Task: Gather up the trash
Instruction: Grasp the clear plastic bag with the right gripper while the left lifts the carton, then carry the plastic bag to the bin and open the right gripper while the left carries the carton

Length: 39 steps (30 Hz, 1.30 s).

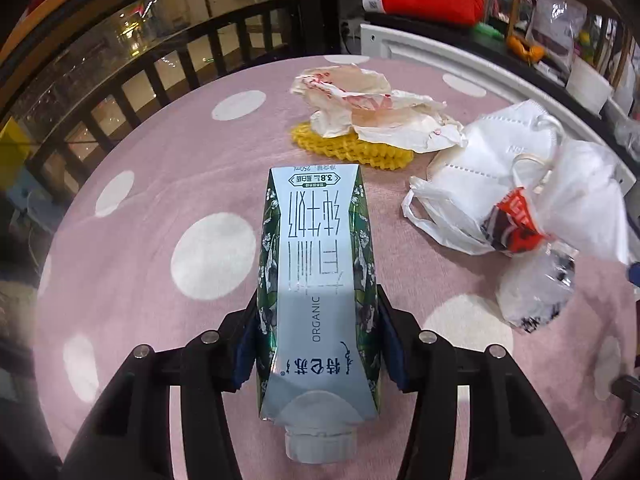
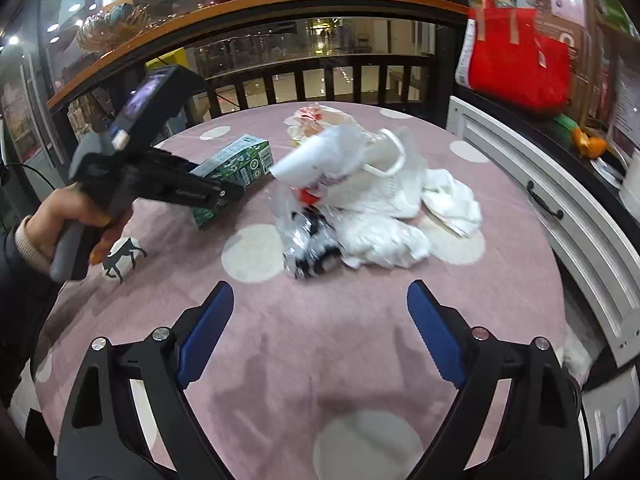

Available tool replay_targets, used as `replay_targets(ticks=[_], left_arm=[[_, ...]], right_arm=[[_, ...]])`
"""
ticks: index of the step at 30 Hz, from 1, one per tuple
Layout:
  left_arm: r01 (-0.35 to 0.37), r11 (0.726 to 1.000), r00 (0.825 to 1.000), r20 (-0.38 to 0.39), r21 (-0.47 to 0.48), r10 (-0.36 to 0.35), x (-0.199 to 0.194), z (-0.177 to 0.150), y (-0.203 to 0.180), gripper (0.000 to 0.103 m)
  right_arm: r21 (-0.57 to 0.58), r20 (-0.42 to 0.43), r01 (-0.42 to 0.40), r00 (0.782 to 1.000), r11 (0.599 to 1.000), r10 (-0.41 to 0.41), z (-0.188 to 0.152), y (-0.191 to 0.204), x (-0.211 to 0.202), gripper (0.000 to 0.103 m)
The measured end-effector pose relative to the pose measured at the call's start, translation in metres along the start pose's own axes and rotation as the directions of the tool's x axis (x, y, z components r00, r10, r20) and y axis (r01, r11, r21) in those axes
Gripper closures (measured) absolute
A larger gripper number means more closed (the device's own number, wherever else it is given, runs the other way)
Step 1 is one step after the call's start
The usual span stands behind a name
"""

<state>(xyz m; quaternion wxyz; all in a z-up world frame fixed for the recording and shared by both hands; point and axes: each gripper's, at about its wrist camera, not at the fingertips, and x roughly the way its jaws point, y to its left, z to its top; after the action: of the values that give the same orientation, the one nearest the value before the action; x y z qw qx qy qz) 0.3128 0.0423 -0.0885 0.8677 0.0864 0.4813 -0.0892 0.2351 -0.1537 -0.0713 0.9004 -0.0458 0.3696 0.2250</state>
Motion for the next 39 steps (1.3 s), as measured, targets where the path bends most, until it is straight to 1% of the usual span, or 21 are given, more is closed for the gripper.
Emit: replay_targets(ticks=[2,5,8,10,12,13,14,18,25,30,32,35,39], left_arm=[[-0.006,1.000,1.000,0.022,-0.027,0.007,-0.008,-0.009,0.002,0.052],[0.013,0.997,0.998,0.055,-0.079,-0.008,-0.024,-0.022,0.008,0.053],[0.002,0.993,0.996,0.084,-0.116,0.008,-0.041,-0.037,0.013,0.052],[-0.005,0.991,0.994,0.103,-0.137,0.020,-0.051,-0.045,0.015,0.052],[-0.013,0.988,0.993,0.118,-0.153,0.032,-0.059,-0.053,0.018,0.052],[-0.016,0.987,0.992,0.124,-0.161,0.037,-0.063,-0.058,0.018,0.052],[-0.018,0.985,0.991,0.128,-0.169,0.040,-0.065,-0.060,0.019,0.052],[-0.006,0.978,0.990,0.138,-0.208,0.035,-0.074,-0.075,0.023,0.052],[-0.011,0.969,0.983,0.174,-0.246,0.055,-0.090,-0.093,0.018,0.052],[0.014,0.968,0.979,0.200,-0.251,0.038,-0.105,-0.104,0.007,0.052],[0.019,0.968,0.976,0.215,-0.249,0.036,-0.111,-0.108,0.000,0.052],[0.020,0.975,0.971,0.236,-0.222,0.034,-0.120,-0.114,-0.013,0.052],[0.053,0.980,0.964,0.264,-0.194,0.000,-0.131,-0.119,-0.037,0.052]], right_arm=[[-0.023,-0.013,0.002,1.000,1.000,-0.003,0.006,0.006,0.012,0.026],[-0.057,-0.028,0.025,0.999,0.998,-0.026,0.017,0.012,0.031,0.028],[-0.085,-0.057,0.065,0.996,0.994,-0.070,0.024,0.014,0.052,0.031],[-0.095,-0.078,0.082,0.993,0.992,-0.090,0.026,0.014,0.063,0.037],[-0.108,-0.107,0.094,0.989,0.990,-0.106,0.026,0.015,0.073,0.046],[-0.109,-0.107,0.097,0.988,0.989,-0.109,0.025,0.014,0.075,0.046],[-0.105,-0.102,0.097,0.989,0.990,-0.107,0.025,0.014,0.075,0.050],[-0.123,-0.082,0.090,0.992,0.988,-0.101,0.020,0.021,0.062,0.057],[-0.132,-0.057,0.033,0.998,0.991,-0.041,0.003,0.041,0.024,0.059],[-0.093,-0.053,-0.034,0.998,0.995,0.029,-0.014,0.046,-0.003,0.059],[-0.074,-0.046,-0.053,0.998,0.996,0.049,-0.022,0.045,-0.014,0.059],[-0.060,-0.031,-0.056,0.998,0.997,0.054,-0.031,0.042,-0.029,0.059],[-0.042,-0.003,-0.049,0.999,0.998,0.049,-0.043,0.035,-0.054,0.059]])
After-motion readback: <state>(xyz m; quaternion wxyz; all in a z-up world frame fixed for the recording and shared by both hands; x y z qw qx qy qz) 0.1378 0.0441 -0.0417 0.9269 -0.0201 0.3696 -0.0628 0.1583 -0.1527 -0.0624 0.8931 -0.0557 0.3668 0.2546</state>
